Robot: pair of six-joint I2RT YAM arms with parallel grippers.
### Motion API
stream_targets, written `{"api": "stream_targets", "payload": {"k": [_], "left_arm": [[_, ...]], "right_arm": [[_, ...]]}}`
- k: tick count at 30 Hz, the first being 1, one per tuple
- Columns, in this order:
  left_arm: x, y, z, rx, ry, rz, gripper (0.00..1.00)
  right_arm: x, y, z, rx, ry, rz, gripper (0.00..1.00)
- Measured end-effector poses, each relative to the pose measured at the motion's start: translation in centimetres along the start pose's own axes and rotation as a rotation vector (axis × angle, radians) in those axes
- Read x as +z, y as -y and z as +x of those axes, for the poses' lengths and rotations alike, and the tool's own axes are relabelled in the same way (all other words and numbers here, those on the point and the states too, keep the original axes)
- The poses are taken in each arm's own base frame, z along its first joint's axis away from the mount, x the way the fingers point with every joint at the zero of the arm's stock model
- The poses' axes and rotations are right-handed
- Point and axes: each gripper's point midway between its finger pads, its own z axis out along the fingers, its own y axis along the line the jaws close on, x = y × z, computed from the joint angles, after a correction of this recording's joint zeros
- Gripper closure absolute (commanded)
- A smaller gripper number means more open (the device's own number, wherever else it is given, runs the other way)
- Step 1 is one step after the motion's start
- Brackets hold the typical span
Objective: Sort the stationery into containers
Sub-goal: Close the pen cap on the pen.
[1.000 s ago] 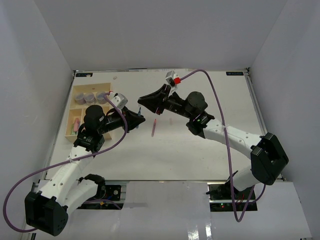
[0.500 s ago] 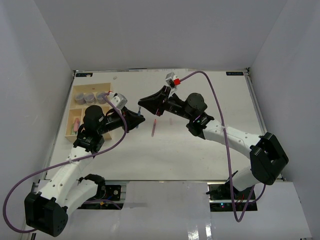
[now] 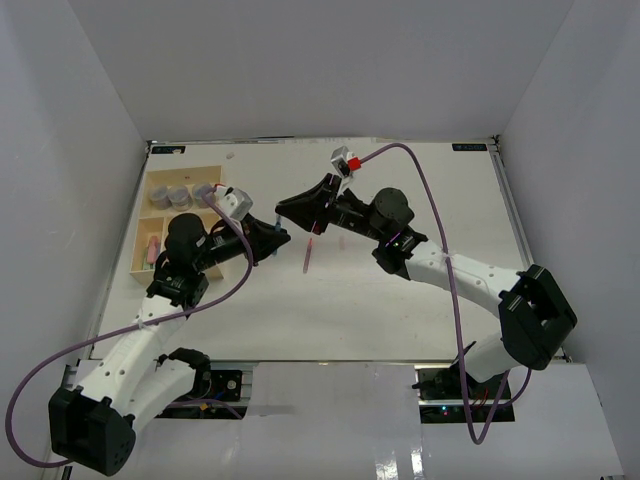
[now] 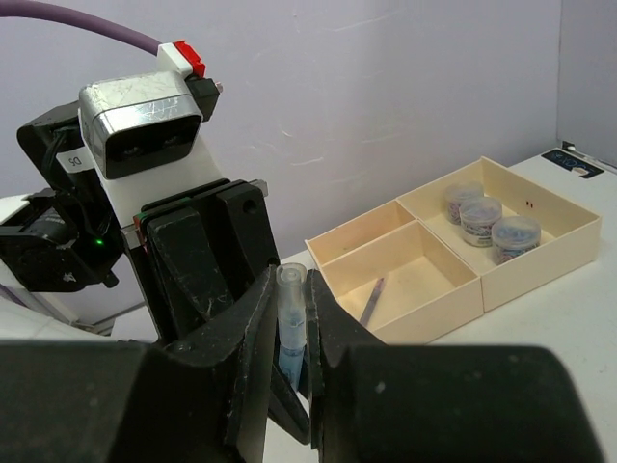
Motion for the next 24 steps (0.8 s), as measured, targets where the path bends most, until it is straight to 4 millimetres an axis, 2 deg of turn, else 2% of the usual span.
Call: {"api": "stream_targets", "payload": {"k": [16,24], "left_arm": [[0.8,0.5,-1.7,0.015,0.087,0.055,1.00],[1.2,0.5,-1.6,0.021,0.076,0.081,1.00]], "right_arm": [[-0.3,-0.4,-0.7,0.000,0.025,-0.004,0.92],[-0.6,-0.1,-0.4,-0.028,-0.009,0.019,0.92]]}}
